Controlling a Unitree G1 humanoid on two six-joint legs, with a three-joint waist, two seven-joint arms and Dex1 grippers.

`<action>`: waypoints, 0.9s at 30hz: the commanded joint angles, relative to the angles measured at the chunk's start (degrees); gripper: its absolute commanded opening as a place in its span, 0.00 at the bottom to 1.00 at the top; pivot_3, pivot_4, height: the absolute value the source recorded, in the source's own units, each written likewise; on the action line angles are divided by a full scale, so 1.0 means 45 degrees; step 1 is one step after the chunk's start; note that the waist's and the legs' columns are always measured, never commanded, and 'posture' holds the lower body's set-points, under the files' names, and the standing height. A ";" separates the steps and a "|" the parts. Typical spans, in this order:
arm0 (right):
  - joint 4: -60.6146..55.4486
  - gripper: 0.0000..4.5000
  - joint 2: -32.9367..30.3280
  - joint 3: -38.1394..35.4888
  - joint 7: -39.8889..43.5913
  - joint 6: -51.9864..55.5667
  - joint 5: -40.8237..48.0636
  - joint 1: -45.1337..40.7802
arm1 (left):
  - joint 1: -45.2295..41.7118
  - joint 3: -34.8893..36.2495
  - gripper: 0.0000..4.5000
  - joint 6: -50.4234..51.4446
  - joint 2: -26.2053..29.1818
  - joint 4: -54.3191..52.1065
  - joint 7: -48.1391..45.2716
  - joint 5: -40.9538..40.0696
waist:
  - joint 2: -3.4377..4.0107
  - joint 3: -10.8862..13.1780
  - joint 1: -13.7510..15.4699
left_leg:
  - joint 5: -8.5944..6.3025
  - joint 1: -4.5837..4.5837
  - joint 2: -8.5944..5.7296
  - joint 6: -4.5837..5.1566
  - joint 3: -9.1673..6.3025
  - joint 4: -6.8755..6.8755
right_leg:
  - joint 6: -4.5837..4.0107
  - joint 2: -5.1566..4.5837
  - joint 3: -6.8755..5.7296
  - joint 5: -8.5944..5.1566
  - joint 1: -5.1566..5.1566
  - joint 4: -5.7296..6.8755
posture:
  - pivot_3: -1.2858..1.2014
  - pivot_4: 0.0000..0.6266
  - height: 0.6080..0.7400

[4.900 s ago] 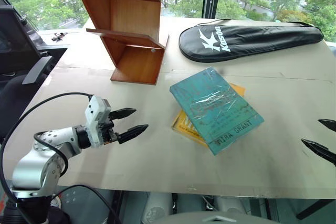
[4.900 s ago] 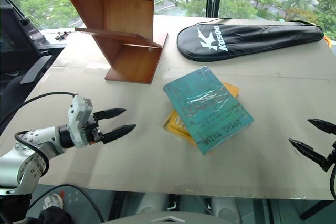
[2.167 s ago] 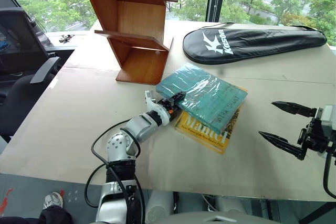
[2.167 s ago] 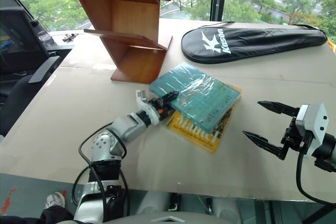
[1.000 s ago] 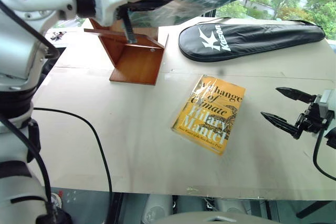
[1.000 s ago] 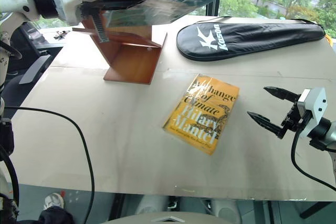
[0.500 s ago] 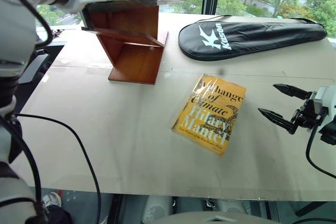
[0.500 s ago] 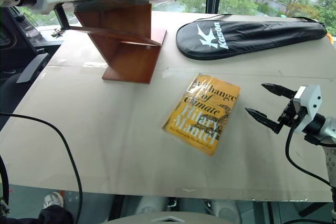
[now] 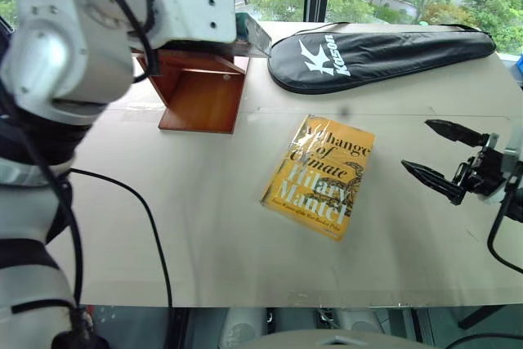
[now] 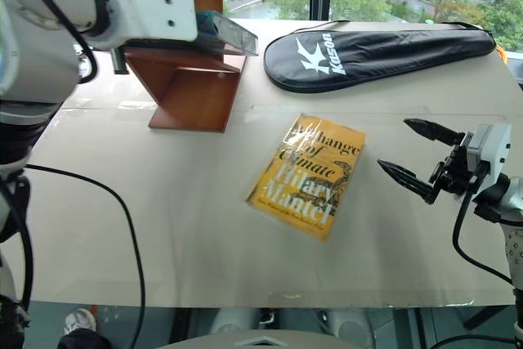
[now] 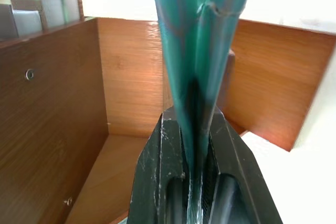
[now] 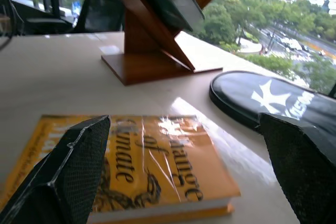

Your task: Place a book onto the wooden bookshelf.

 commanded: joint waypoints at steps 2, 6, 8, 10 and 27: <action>-0.0970 1.00 -0.0269 -0.0937 0.0017 0.0524 0.1605 -0.0469 | 0.0388 0.0230 0.01 -0.0047 -0.0019 0.0478 0.0034 0.1013 | 0.0000 0.0000 -0.0035 | 0.0000 0.0001 0.0003 0.0000 -0.0001 0.0000 | -0.0002 0.0004 0.0016 0.0001 -0.0007 0.0006 | 0.52 0.24 1.00; -0.1136 1.00 -0.0200 -0.1121 -0.0192 0.0799 0.2286 -0.0816 | 0.0708 0.0488 0.01 -0.0199 -0.0094 0.0614 0.0018 0.1240 | 0.0001 -0.0001 -0.0043 | 0.0000 0.0024 0.0003 0.0000 -0.0003 0.0000 | -0.0004 0.0006 0.0053 0.0001 -0.0008 0.0030 | 0.52 0.24 1.00; -0.1076 1.00 -0.0174 -0.1094 -0.0233 0.0835 0.2329 -0.0907 | 0.0788 0.0585 0.01 -0.0248 -0.0181 0.0697 0.0101 0.1307 | 0.0001 -0.0001 -0.0047 | -0.0001 0.0045 -0.0002 0.0001 0.0004 0.0003 | -0.0005 0.0006 0.0077 0.0001 -0.0010 0.0058 | 0.52 0.24 1.00; -0.0929 1.00 -0.0153 -0.1078 -0.0259 0.0857 0.2347 -0.0981 | 0.0887 0.0716 0.01 -0.0293 -0.0313 0.0836 0.0355 0.1367 | 0.0001 -0.0002 -0.0046 | -0.0001 0.0053 -0.0005 0.0002 0.0005 0.0006 | -0.0005 0.0006 0.0082 0.0001 -0.0010 0.0077 | 0.52 0.24 1.00; -0.0035 1.00 -0.0256 -0.1482 -0.0676 0.1446 0.2891 -0.1797 | 0.3205 0.9134 0.63 0.6171 -0.1317 -0.5770 -0.2362 -0.7682 | -0.0009 -0.0002 0.0077 | -0.0002 0.0003 -0.0008 0.0003 -0.0019 0.0056 | -0.0012 -0.0035 0.0065 0.0006 -0.0047 0.0122 | 0.52 0.24 1.00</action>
